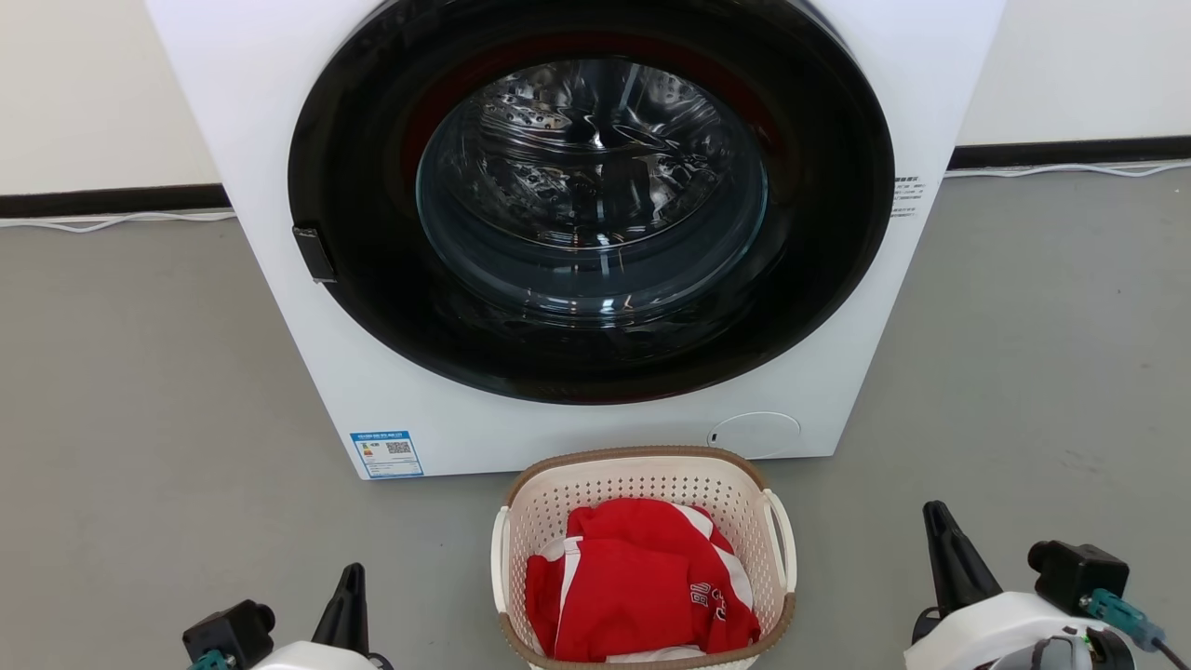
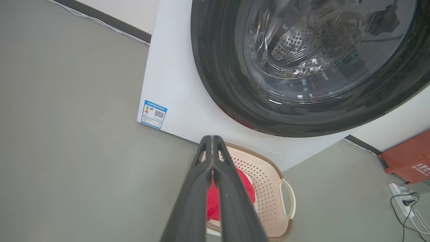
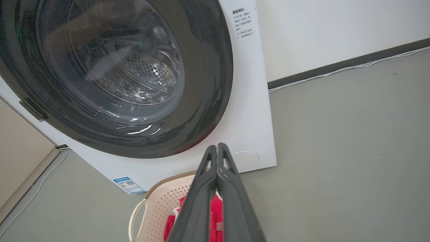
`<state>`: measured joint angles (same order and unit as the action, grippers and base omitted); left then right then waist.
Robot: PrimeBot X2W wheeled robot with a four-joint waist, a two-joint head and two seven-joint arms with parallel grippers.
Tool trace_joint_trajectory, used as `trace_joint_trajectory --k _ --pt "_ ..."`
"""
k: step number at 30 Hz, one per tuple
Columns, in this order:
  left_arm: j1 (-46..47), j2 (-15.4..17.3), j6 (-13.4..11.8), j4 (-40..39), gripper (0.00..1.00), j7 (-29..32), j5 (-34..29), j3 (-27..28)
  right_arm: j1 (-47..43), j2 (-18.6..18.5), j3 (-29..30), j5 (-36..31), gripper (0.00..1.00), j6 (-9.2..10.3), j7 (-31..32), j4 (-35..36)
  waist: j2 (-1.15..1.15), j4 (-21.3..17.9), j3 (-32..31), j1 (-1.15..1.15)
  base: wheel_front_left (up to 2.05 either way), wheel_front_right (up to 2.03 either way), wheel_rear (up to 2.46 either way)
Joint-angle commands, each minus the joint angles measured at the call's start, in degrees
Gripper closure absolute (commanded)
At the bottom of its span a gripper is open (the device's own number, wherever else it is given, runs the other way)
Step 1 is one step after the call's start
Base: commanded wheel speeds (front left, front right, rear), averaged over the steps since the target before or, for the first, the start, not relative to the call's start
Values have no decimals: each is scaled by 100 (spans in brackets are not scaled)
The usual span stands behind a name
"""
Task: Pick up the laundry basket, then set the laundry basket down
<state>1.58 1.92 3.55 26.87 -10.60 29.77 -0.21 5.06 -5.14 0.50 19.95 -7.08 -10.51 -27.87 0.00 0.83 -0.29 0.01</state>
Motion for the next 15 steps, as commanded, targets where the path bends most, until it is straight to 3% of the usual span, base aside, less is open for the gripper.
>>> trace_joint_trajectory --k 1,15 --pt "231 42 57 -200 100 31 226 75 186 -34 47 245 100 -8 60 218 0 -2 1 -1 0 0 0" --pt "260 49 101 -341 100 249 1010 152 175 0 118 1154 100 -13 273 371 0 -13 7 -1 0 0 0"
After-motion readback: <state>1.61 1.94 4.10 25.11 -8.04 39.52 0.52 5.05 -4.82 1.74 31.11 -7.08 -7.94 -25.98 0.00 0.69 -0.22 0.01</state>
